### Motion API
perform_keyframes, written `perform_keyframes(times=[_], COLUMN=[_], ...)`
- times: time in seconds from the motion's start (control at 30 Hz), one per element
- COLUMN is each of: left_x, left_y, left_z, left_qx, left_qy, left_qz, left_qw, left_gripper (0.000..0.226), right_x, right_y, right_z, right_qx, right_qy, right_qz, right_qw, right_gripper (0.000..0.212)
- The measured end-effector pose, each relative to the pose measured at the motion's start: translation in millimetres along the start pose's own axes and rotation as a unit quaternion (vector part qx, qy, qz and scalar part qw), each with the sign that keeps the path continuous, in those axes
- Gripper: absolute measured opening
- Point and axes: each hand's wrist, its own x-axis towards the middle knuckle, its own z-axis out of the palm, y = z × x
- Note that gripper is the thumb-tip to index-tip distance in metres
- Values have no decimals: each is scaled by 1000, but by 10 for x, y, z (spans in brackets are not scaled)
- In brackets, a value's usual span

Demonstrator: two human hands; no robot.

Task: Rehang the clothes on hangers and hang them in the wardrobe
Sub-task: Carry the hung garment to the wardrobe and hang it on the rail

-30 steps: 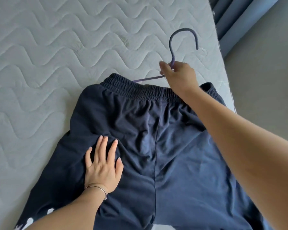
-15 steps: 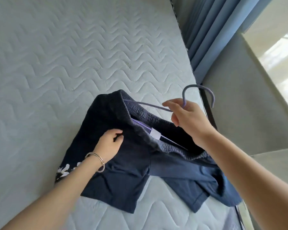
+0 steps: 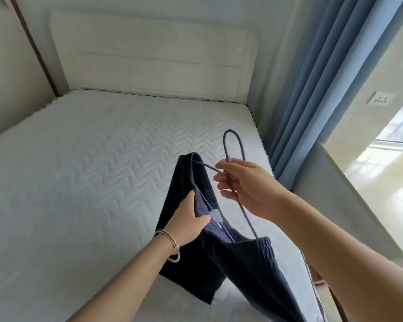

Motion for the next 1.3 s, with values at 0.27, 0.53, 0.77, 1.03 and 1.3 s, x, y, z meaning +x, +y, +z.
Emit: perform_keyframes(times=[0.27,0.53,0.77,1.03,1.3], left_x=[-1419,-2566,-3330,-4500,-5754], left_y=[1098,1212,924,208,-741], left_z=[-1245,-1890,-2345,-2962,-3765], left_qx=[-46,-23,29,163,163], left_qy=[101,235,449,567,615], left_qz=[126,78,52,-15,-48], left_qw=[986,969,891,807,770], left_gripper=[12,12,22,24,14], right_x=[-815,-1571,-2072,-1997,-2051], right_y=[-1128,-1578,-1575,-1488,-740], right_z=[892,1790,2397,3034,4595], right_qx=[20,-136,-299,-279,-526], right_qy=[-104,-234,-298,-243,-243], right_qz=[-119,-212,-346,-431,-402], right_qw=[987,939,838,823,709], right_gripper=[22,29,39,11,53])
